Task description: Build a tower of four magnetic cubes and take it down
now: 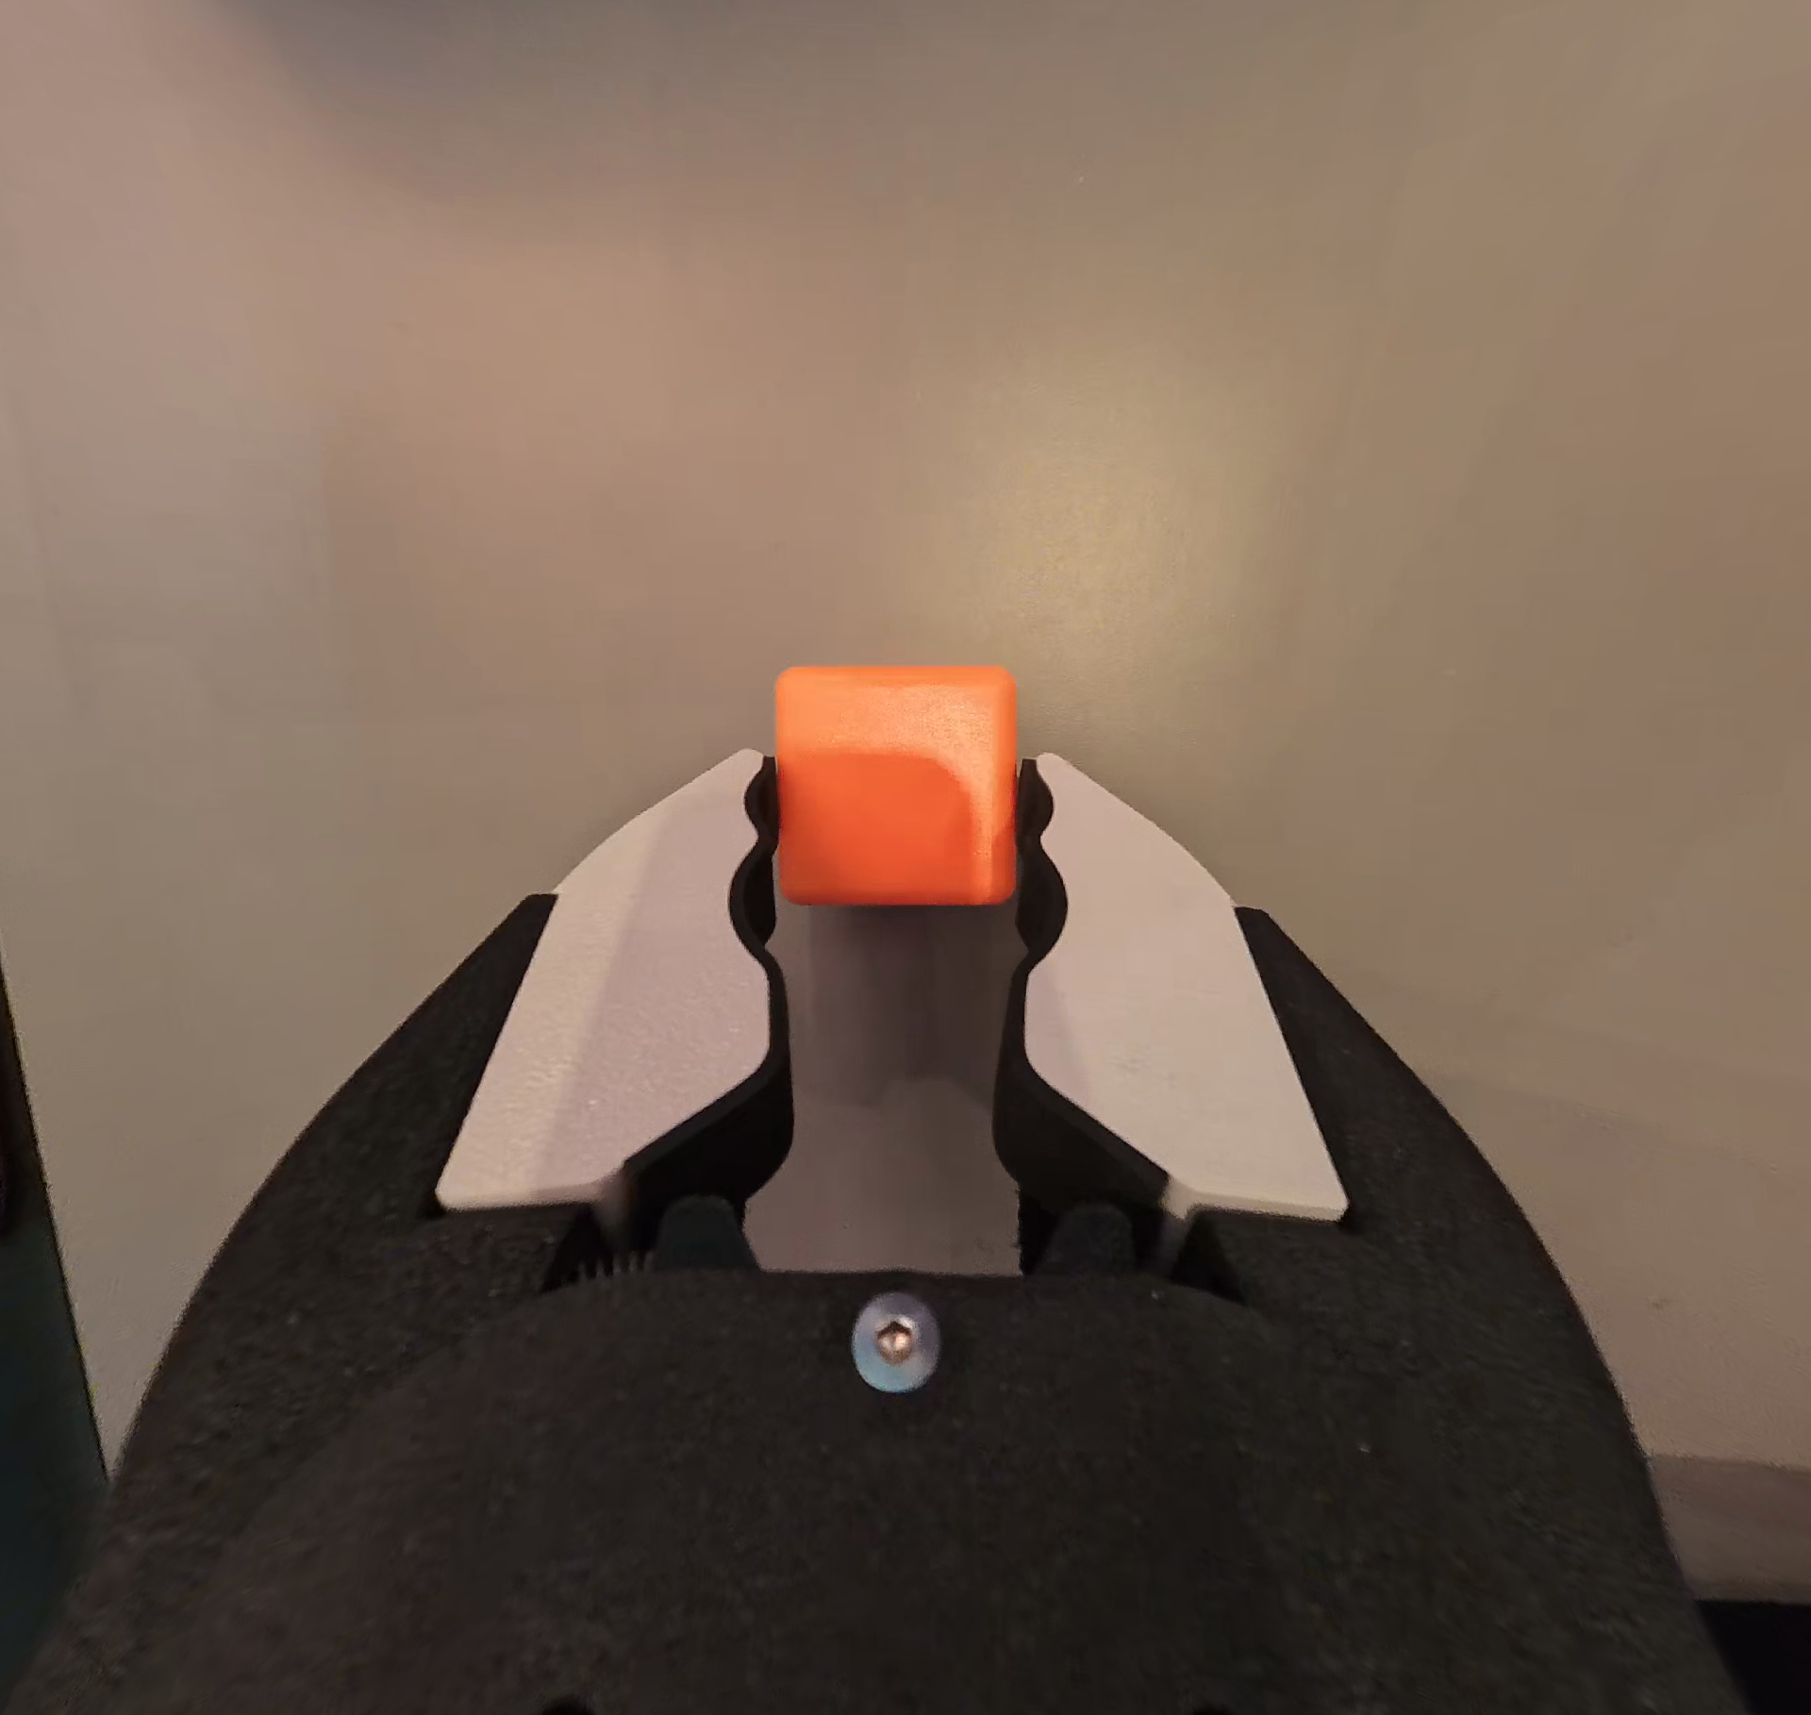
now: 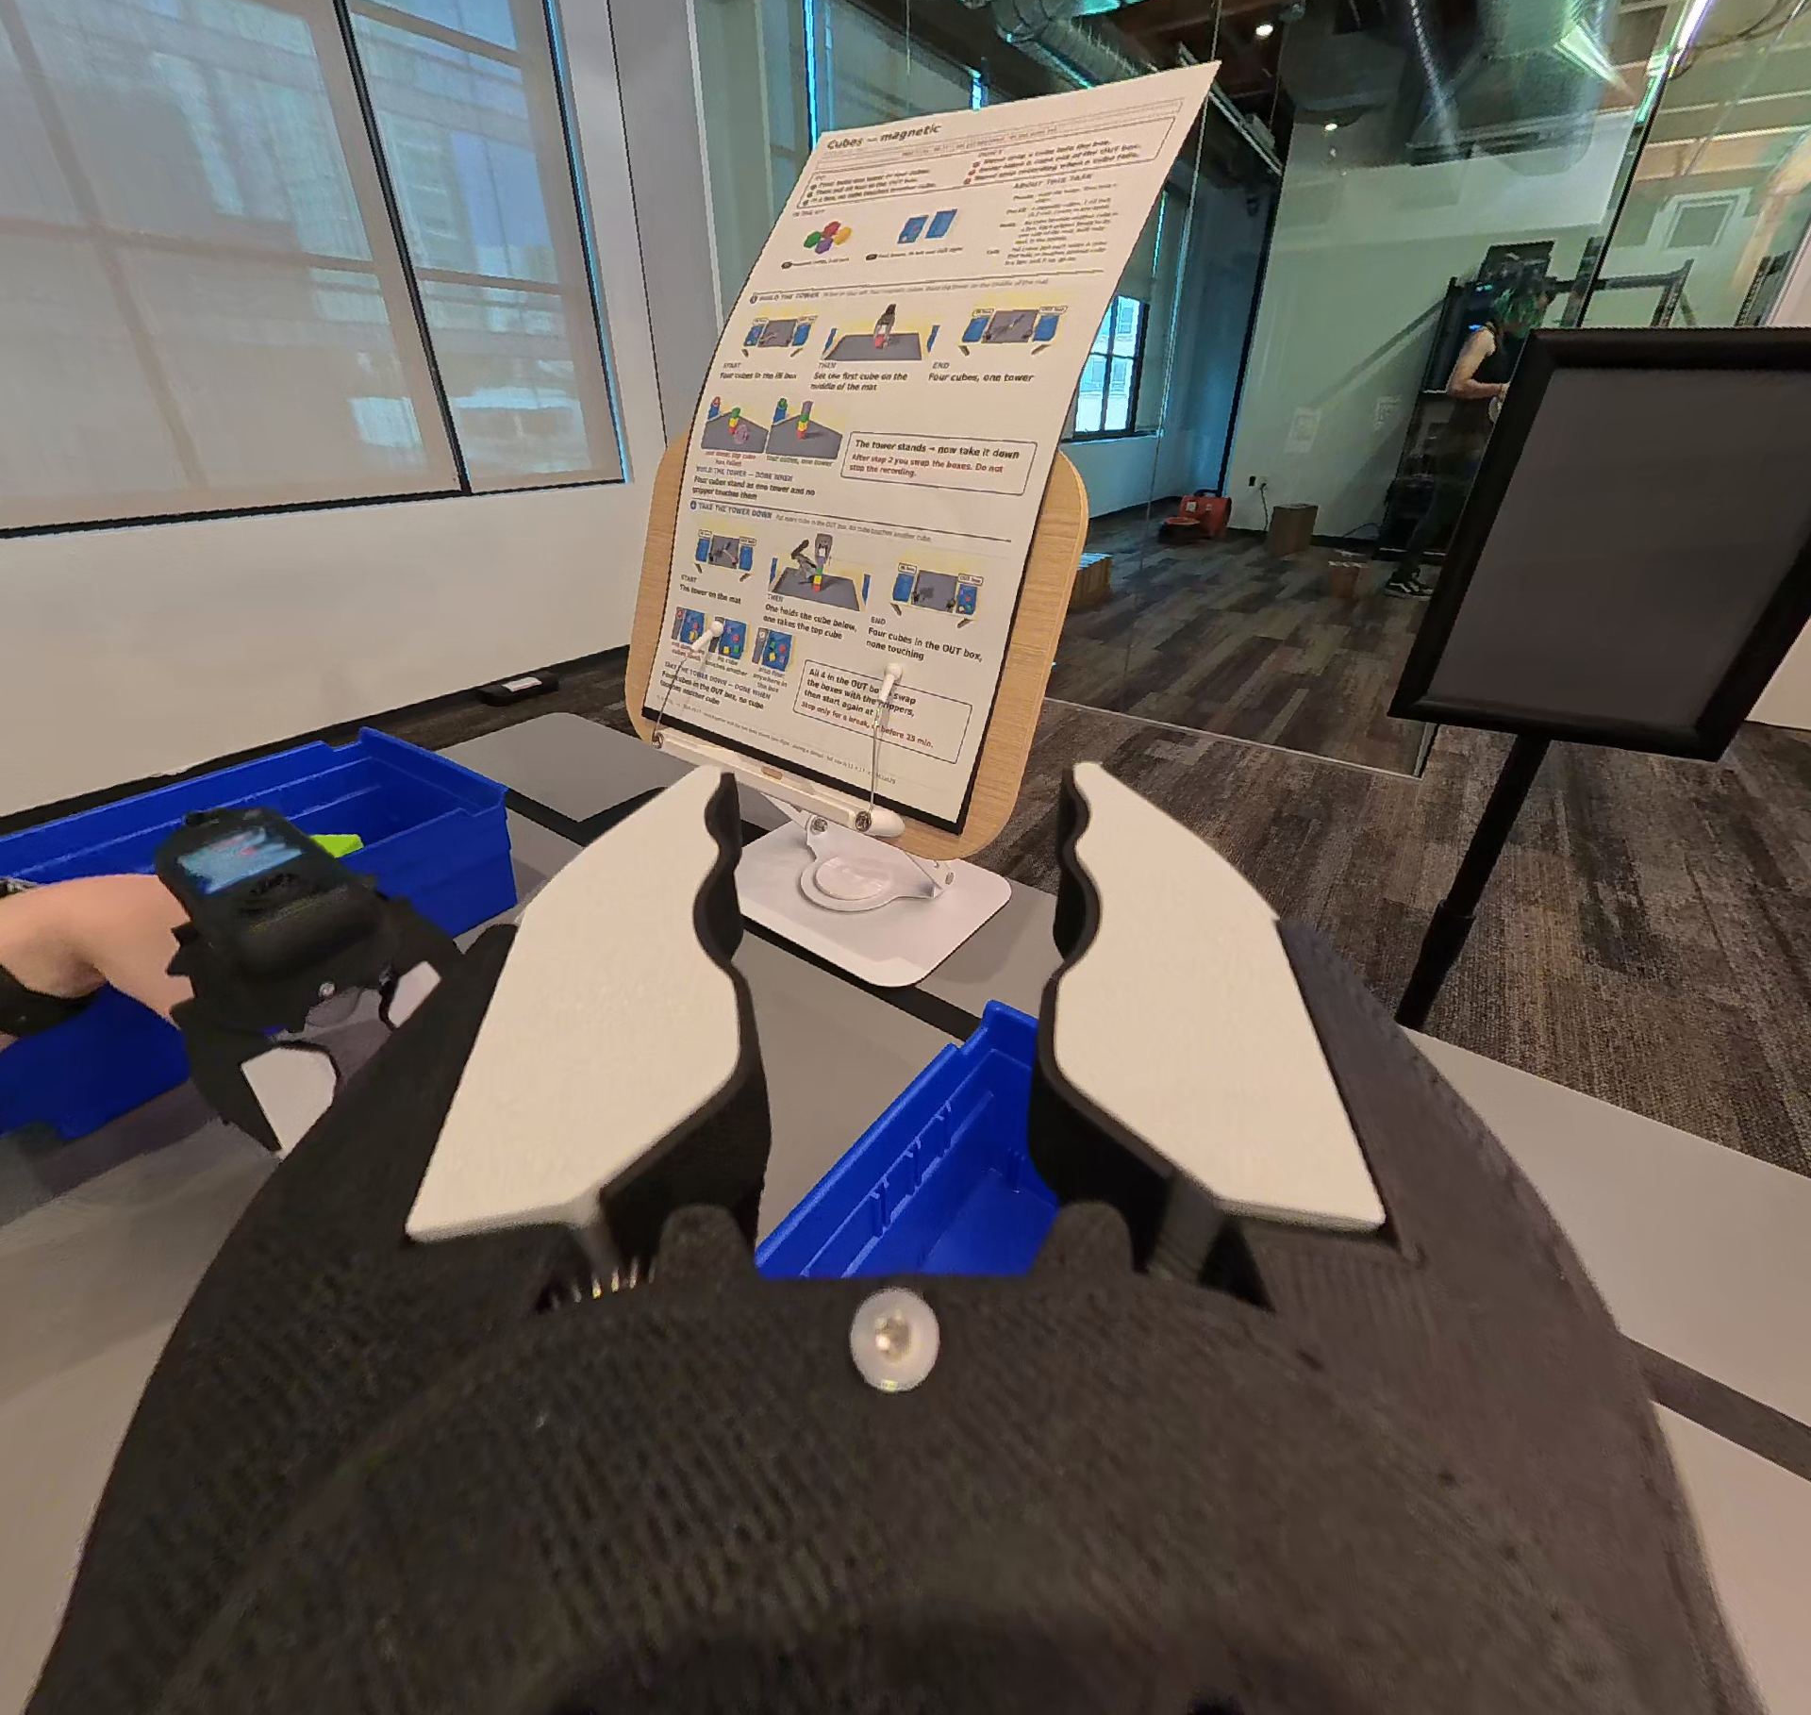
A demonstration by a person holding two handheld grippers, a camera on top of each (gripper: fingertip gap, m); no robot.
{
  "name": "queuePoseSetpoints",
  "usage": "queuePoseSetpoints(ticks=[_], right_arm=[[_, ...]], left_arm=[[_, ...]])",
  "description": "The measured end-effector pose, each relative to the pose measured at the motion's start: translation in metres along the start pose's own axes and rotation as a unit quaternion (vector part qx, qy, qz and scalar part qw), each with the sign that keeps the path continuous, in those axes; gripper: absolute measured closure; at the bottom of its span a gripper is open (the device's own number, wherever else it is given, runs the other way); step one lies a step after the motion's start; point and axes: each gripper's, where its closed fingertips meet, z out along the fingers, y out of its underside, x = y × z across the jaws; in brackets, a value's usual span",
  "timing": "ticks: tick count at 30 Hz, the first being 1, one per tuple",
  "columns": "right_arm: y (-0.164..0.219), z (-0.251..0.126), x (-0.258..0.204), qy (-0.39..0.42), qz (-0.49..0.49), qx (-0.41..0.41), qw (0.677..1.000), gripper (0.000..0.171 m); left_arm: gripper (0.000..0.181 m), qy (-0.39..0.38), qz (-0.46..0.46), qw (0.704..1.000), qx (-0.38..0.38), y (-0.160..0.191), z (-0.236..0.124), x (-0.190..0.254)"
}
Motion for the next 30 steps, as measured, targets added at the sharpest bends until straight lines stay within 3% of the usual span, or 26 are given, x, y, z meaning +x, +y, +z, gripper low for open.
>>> queuePoseSetpoints(ticks=[4,9,11,13,16,18,21,27,30], right_arm=[[0.002,0.0,0.002,0.002,0.001,-0.002,1.0,0.108],[-0.002,-0.007,0.007,0.005,0.004,0.005,1.0,0.108],[-0.006,-0.011,0.01,0.009,0.008,0.015,1.0,0.108],[-0.01,-0.015,0.013,0.012,0.013,0.026,1.0,0.108],[-0.012,-0.018,0.017,0.016,0.019,0.033,0.999,0.108],[-0.01,-0.016,0.018,0.019,0.017,0.025,0.999,0.108],[-0.006,-0.013,0.018,0.022,0.011,0.013,1.0,0.108],[-0.001,-0.01,0.015,0.019,0.006,-0.001,1.0,0.107],[0.0,-0.011,0.017,0.021,0.006,-0.004,1.0,0.107]], left_arm=[[0.127,-0.005,-0.029,0.998,0.051,-0.018,-0.026,-0.001],[0.125,-0.11,-0.033,0.988,0.101,-0.018,-0.116,0.002],[0.13,-0.178,-0.063,0.979,0.074,0.014,-0.156,-0.003],[0.13,-0.245,-0.118,0.962,0.004,0.068,-0.191,-0.007],[0.129,-0.294,-0.25,0.917,-0.098,0.154,-0.223,0.004],[0.129,-0.301,-0.356,0.875,-0.132,0.2,-0.225,0.017],[0.13,-0.285,-0.449,0.838,-0.118,0.236,-0.208,0.031],[0.131,-0.298,-0.523,0.787,-0.136,0.282,-0.181,0.031],[0.116,-0.302,-0.547,0.763,-0.166,0.303,-0.174,0.031]])
